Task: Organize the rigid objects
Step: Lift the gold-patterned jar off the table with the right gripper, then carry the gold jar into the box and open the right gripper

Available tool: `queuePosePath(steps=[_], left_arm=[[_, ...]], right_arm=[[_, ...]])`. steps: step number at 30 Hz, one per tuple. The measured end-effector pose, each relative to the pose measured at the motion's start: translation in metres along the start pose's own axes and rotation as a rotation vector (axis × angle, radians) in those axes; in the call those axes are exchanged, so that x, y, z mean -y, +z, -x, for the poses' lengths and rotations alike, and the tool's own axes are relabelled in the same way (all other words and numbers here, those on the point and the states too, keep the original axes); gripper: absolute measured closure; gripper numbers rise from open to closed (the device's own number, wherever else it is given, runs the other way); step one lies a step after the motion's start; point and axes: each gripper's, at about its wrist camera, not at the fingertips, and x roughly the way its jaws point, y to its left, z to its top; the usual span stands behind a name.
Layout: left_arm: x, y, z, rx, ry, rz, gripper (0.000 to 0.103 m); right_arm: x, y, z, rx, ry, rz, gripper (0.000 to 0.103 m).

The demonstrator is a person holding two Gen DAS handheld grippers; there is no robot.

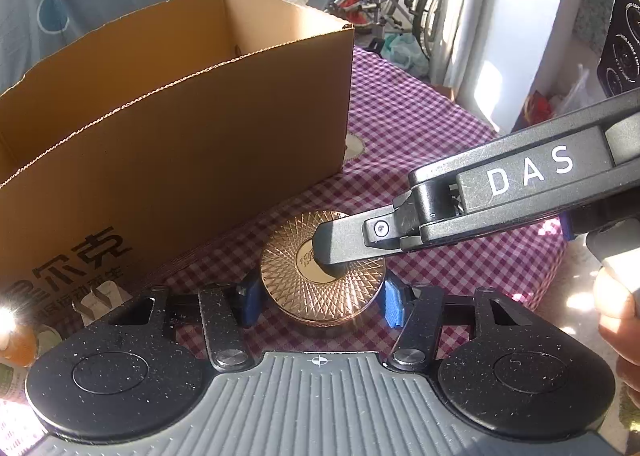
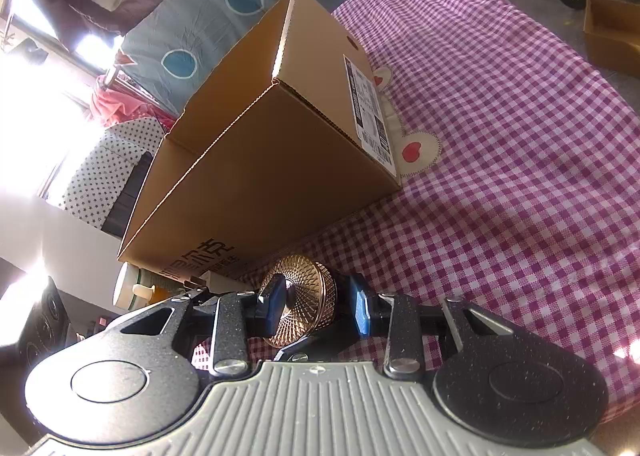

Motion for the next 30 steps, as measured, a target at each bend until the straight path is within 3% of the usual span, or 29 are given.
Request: queuePosePath(steps=[17, 25, 30], left_arm=[[-0.003, -0.003, 0.020, 0.033, -0.012, 0.042, 0.047], [-0.009, 0.010, 0.067, 0.119, 0.002, 0.070, 0.047], [-0.025, 0.033, 0.096, 0.182, 0.028, 0.085, 0.047]], right_arm=[[-0.021, -0.004, 0.011, 0.017, -0.030, 0.050, 0.065], [-0.072, 0.002, 0.040, 0.079, -0.030, 0.159, 0.065], [-0.110, 0.025, 0.052, 0.115, -0.004, 0.249, 0.065]])
